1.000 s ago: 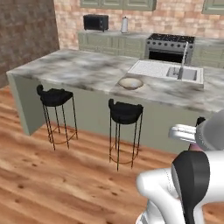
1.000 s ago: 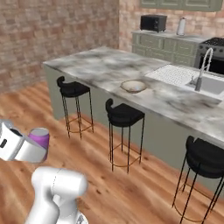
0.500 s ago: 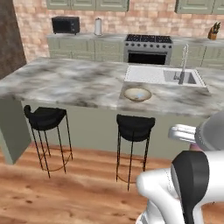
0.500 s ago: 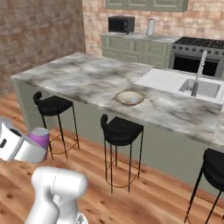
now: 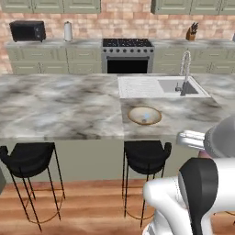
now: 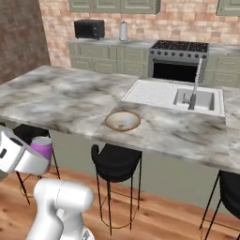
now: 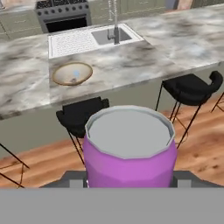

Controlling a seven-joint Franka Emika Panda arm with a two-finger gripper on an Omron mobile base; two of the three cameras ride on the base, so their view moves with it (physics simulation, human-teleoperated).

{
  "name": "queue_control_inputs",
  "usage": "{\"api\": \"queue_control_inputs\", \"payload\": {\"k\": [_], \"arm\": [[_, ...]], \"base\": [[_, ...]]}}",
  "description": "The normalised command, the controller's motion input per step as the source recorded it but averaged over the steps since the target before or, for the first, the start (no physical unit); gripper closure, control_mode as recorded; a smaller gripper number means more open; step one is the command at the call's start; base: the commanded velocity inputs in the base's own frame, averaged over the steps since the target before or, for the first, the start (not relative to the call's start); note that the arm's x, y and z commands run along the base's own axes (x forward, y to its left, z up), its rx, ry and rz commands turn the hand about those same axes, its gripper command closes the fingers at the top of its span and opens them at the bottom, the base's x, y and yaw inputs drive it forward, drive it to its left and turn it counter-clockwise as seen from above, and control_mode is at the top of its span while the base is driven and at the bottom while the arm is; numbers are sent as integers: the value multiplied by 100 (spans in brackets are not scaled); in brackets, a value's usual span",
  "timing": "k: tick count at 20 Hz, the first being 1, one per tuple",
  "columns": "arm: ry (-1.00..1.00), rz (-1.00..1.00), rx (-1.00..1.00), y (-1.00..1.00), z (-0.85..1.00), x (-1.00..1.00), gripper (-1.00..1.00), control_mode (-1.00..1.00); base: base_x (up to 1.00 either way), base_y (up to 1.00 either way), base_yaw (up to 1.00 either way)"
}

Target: Open the fridge, grab two sodas, and place both sodas inside the bowl with ice on the dining counter.

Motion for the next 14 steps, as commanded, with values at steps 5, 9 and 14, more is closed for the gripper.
{"api": "queue_control_inputs", "payload": {"k": [5,9,14], "arm": [[0,0,0,0,0,0,100,100],[0,0,0,0,0,0,100,100],[2,-4,0,2,-1,20,100,-100]], "base": [[90,43,-35],[96,36,-25],[80,21,-18]]}}
